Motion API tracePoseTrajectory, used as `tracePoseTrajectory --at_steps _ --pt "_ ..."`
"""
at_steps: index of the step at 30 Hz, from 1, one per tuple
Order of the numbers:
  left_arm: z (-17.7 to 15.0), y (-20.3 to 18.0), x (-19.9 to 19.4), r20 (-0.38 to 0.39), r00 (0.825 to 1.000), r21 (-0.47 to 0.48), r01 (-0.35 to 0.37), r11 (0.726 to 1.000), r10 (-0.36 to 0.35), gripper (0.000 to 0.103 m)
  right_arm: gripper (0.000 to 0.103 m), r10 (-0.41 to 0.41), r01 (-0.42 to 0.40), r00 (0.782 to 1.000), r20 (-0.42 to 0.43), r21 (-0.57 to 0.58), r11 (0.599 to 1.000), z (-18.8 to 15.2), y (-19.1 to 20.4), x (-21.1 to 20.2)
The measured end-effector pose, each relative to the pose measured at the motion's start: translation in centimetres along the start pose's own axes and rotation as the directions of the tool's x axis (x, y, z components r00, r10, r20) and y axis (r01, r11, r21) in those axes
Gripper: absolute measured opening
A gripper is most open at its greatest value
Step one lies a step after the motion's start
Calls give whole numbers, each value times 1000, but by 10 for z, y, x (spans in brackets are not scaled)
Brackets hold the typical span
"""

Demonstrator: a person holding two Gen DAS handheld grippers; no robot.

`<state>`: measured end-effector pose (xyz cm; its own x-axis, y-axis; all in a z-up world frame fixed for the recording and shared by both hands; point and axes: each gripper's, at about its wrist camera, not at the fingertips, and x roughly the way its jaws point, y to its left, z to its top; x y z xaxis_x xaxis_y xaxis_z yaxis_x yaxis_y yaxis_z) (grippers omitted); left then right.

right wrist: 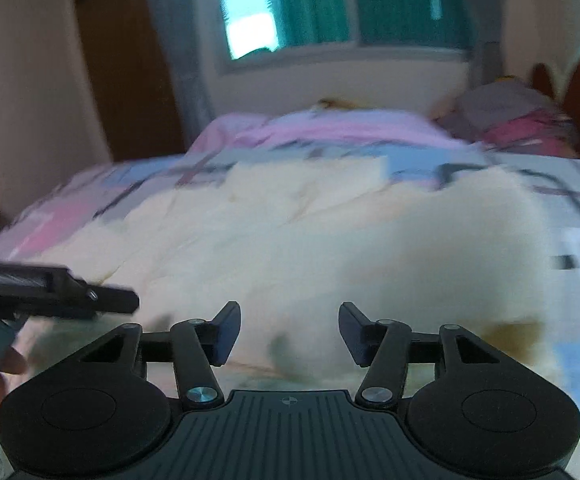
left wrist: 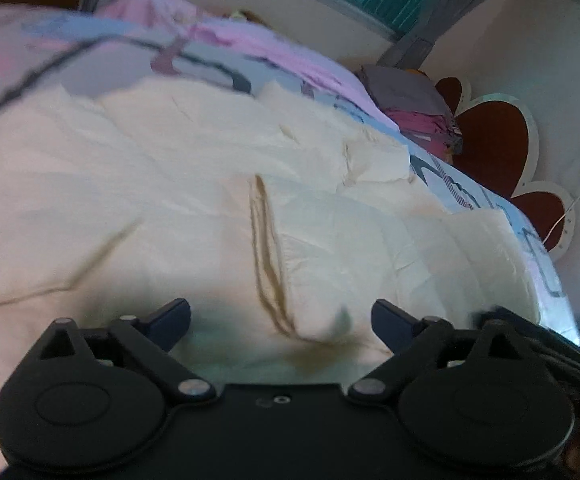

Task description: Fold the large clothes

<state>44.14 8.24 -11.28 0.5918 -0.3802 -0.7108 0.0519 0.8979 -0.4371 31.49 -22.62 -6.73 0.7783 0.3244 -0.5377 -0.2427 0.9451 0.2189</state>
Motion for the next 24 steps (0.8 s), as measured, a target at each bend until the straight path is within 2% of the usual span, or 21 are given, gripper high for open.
tracePoseTrajectory --at_steps 2,3,5,7,10,12,15,17,21,24 --pt "3 0 14 -21 1000 -10 5 1000 -5 92 39 -37 37 999 8 25 999 0 -22 -19" --pt "5 -1 20 -29 1000 -1 8 1000 -8 88 34 -60 59 998 10 46 997 -2 -35 -27" --pt "10 -6 30 -42 999 22 15 1000 -14 70 27 -93 92 996 -3 88 992 -7 -57 -37" --pt "13 -11 38 -56 998 38 20 999 -18 30 27 -138 140 990 -26 141 980 -12 -78 -41" --pt "15 -15 39 -38 999 57 20 998 -18 8 27 -158 168 985 -67 194 967 -18 -103 -48" --pt "16 -18 26 13 1000 60 22 998 -22 6 27 -164 177 983 -82 194 965 -18 -108 -41" --pt "17 -17 -2 96 995 70 -15 997 8 6 27 -175 189 981 -90 196 962 -19 -114 -32" --pt "16 -11 -17 125 991 80 -49 996 39 6 27 -177 193 979 -97 197 961 -21 -119 -28" --pt "7 11 -4 69 987 71 -148 987 143 6 27 -203 230 967 -152 188 955 -31 -128 -10" --pt "5 13 4 64 985 59 -162 985 158 6 27 -197 222 968 -154 170 960 -27 -128 -15"
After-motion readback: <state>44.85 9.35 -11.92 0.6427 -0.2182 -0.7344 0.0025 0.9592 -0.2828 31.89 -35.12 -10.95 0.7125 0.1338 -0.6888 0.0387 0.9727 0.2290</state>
